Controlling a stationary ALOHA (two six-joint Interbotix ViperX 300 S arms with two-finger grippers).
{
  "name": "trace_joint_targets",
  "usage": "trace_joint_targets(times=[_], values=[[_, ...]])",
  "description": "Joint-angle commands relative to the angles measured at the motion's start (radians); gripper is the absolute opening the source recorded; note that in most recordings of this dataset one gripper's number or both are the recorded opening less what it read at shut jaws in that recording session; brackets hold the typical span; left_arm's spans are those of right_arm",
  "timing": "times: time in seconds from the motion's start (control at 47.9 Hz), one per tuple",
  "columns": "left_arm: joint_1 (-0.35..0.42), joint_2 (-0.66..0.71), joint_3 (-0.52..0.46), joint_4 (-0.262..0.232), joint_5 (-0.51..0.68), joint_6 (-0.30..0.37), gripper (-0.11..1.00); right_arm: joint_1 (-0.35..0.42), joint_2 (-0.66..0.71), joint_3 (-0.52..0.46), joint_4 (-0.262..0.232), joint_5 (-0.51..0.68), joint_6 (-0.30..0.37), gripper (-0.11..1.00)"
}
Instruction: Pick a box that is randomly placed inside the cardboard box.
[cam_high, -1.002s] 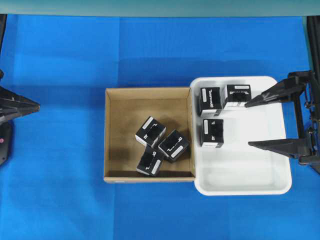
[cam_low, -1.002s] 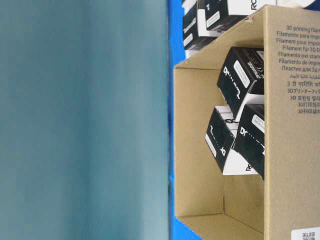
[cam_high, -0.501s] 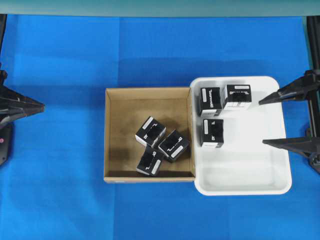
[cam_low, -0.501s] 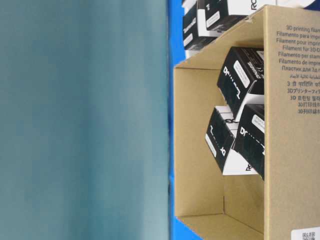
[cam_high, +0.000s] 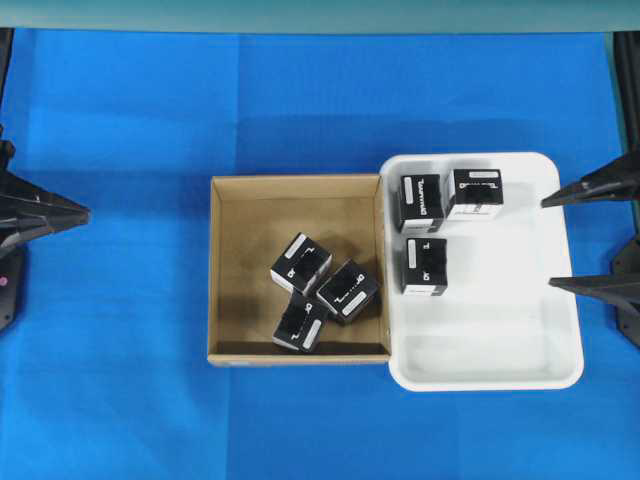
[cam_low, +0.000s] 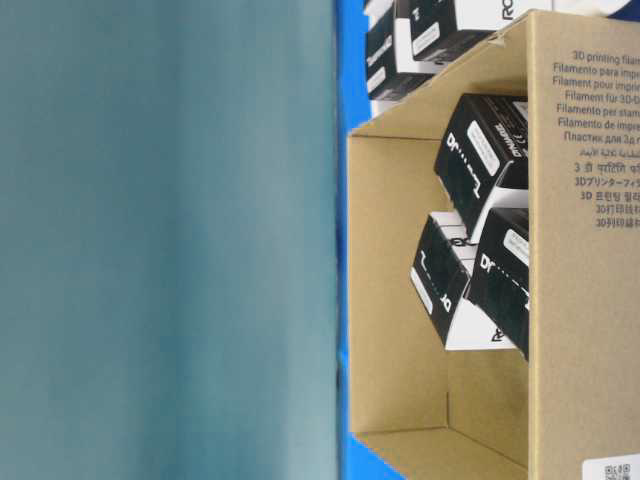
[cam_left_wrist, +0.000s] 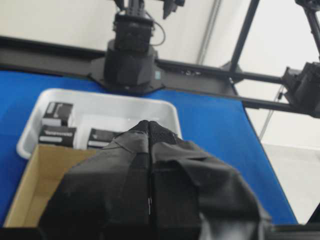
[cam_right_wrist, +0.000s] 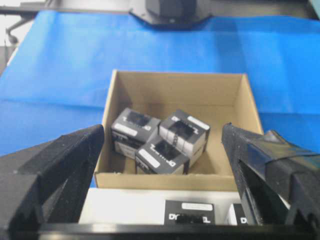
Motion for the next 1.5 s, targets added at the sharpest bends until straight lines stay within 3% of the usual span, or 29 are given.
trace_joint_targets(times=[0.0, 1.483], values=[[-0.002, 0.005, -0.018, 0.003, -0.009, -0.002, -0.07, 0.0, -0.011, -0.008, 0.002, 0.015, 0.005, 1.0], [-0.006, -0.012, -0.021, 0.003, -0.002, 0.012, -0.07, 0.0, -0.031, -0.008, 0.003, 0.054, 0.005, 1.0]])
